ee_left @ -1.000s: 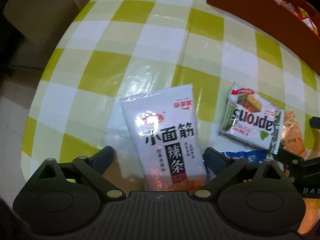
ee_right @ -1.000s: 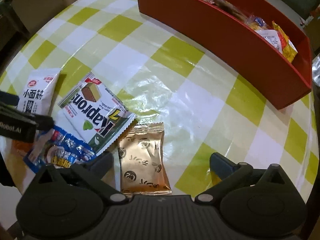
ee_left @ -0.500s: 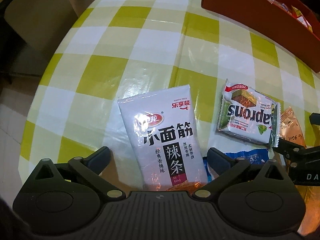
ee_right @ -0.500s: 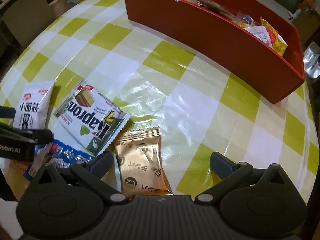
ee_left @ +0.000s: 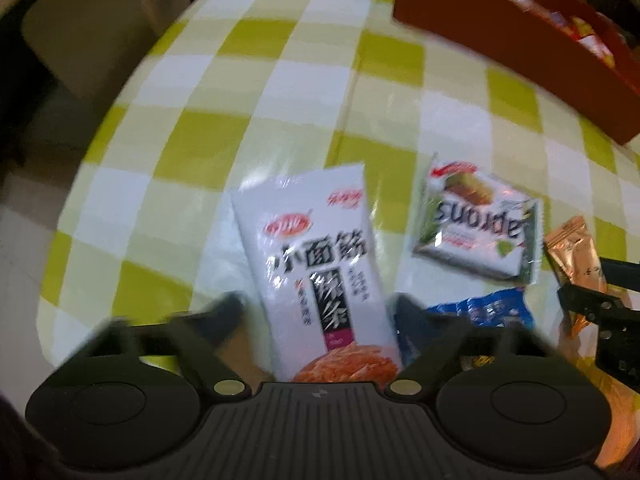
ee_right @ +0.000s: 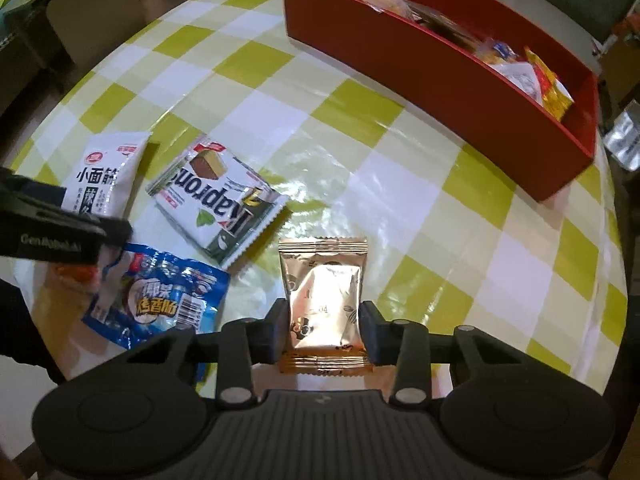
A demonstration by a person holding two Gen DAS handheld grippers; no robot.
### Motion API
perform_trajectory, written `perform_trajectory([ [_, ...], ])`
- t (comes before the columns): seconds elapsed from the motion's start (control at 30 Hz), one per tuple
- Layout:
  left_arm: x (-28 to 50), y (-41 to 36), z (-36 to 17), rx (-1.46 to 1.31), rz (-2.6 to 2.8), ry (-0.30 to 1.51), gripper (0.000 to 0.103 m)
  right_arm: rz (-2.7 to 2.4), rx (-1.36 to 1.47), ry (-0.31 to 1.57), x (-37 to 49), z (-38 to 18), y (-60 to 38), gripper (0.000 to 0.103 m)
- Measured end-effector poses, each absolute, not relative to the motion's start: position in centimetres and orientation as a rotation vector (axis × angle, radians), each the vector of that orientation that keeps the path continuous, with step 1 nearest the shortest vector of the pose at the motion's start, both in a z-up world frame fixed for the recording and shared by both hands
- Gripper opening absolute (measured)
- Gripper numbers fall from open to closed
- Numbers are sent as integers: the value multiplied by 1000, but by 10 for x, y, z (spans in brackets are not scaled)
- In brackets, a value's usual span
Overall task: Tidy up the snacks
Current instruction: 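Grasp the white gluten strip bag with the left gripper while the right grasps the gold cookie packet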
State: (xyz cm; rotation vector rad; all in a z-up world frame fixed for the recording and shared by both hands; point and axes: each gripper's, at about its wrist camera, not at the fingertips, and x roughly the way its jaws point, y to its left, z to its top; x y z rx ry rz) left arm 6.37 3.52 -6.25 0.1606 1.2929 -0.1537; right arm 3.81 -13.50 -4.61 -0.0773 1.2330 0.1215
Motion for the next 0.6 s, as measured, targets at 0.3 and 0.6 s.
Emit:
perform_trajectory([
  [0.3, 60, 37, -55, 115, -171, 1303, 58, 94, -39, 1190, 36, -31, -149, 48],
  [0.6, 64, 39, -43, 28, -150, 1290, 51, 101, -7, 1146, 32, -16, -155, 48],
])
